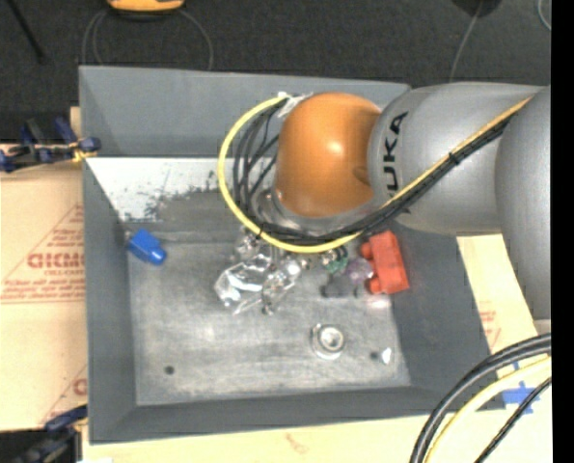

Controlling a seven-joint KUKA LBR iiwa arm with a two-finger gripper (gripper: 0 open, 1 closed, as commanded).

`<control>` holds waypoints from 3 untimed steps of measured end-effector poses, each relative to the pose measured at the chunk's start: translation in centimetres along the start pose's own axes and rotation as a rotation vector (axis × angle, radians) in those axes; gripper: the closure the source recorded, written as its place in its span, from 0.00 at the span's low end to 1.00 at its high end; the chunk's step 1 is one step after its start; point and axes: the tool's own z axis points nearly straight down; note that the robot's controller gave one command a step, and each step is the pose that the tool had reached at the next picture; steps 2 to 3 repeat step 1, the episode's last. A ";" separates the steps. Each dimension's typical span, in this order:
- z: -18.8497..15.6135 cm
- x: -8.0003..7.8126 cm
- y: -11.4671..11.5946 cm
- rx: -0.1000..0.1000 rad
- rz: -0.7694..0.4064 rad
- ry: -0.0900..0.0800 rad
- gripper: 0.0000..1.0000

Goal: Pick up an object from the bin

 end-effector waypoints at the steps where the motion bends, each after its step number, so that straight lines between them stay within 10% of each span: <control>1: -4.1 -0.1 -0.2 -0.001 0.010 0.002 1.00; 3: -4.1 -0.1 -0.2 -0.001 0.010 0.002 1.00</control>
Offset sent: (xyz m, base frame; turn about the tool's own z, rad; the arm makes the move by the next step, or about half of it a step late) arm 0.0001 0.0001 0.0393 0.0000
